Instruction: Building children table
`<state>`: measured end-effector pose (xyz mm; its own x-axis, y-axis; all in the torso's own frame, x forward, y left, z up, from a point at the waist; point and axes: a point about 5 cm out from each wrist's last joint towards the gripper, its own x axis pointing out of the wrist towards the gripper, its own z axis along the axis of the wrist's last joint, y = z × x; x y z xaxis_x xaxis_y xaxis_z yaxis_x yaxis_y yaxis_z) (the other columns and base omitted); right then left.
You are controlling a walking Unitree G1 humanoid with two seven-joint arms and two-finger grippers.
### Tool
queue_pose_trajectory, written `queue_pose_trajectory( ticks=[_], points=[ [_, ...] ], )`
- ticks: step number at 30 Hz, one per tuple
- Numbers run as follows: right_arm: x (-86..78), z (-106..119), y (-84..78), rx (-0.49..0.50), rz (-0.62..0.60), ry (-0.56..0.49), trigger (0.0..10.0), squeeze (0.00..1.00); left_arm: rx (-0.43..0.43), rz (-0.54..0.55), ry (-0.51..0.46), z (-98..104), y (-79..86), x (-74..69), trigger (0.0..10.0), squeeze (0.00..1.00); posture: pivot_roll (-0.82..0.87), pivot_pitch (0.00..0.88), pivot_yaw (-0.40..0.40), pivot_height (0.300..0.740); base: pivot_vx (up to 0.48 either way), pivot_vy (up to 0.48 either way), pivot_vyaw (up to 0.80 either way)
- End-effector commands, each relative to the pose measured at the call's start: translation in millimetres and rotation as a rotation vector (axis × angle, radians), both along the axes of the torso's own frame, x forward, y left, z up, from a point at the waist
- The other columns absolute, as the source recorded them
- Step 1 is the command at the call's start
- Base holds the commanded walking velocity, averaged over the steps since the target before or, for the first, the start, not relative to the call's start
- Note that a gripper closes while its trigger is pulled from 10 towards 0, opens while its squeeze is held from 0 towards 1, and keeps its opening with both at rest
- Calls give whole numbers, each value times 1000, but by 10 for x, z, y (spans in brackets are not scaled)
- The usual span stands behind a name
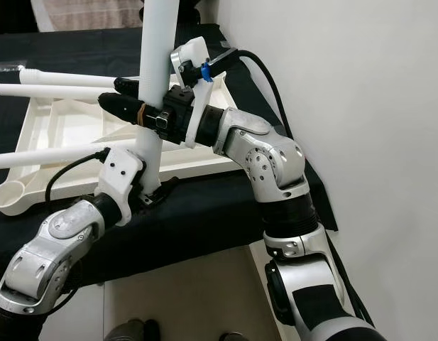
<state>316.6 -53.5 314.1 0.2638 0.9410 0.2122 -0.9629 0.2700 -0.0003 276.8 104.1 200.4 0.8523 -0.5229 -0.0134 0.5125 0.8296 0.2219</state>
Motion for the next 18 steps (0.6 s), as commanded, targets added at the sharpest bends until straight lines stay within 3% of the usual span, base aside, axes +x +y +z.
queue_pose_trajectory(
  ticks=[1, 6, 7, 8, 9, 10, 11, 15, 16, 17, 18],
  points=[
    [-50, 70, 28, 17, 28, -26, 10000, 0, 25, 2, 26, -83, 11, -2, 0, 0, 94, 122, -44, 740, 0, 0, 0],
    [-28, 90, 20, 25, 15, -26, 10000, 0, 28, 3, 25, -91, 13, 1, 0, 0, 94, 119, -42, 740, 0, 0, 0],
    [-17, 100, 19, 29, 4, -36, 10000, 0, 39, 4, 32, -99, 8, -1, 9059, 0, 94, 119, -42, 740, 0, 0, 0],
    [-17, 100, 19, 29, 4, -36, 10000, 0, 39, 4, 32, -99, 8, -1, 9059, 0, 94, 119, -42, 740, 0, 0, 0],
    [-6, 101, 19, 33, -4, -32, 10000, 0, 39, 2, 30, -98, 2, -3, 10000, 0, 94, 118, -42, 740, 0, 0, 0],
    [9, 100, 18, 38, -12, -26, 10000, 0, 38, -5, 26, -89, -7, -9, 10000, 0, 94, 118, -42, 740, 0, 0, 0],
    [23, 102, 15, 45, -20, -24, 10000, 1000, 43, -13, 19, -79, -16, -16, 10000, 0, 95, 117, -43, 740, 0, 0, 0],
    [27, 105, 10, 54, -13, -23, 10000, 1000, 52, -36, 10, -63, -26, -36, 10000, 0, 95, 117, -43, 740, 0, 0, 0],
    [21, 102, 8, 54, -2, -29, 10000, 659, 53, -57, 9, -52, -18, -56, 10000, 0, 95, 118, -45, 740, 0, 0, 0],
    [16, 100, 7, 54, 6, -33, 10000, 0, 53, -72, 10, -45, -12, -69, 10000, 0, 95, 118, -45, 740, 0, 0, 0],
    [16, 100, 7, 54, 6, -33, 10000, 0, 53, -72, 10, -45, -12, -69, 10000, 0, 95, 118, -45, 740, 0, 0, 0]
  ],
)
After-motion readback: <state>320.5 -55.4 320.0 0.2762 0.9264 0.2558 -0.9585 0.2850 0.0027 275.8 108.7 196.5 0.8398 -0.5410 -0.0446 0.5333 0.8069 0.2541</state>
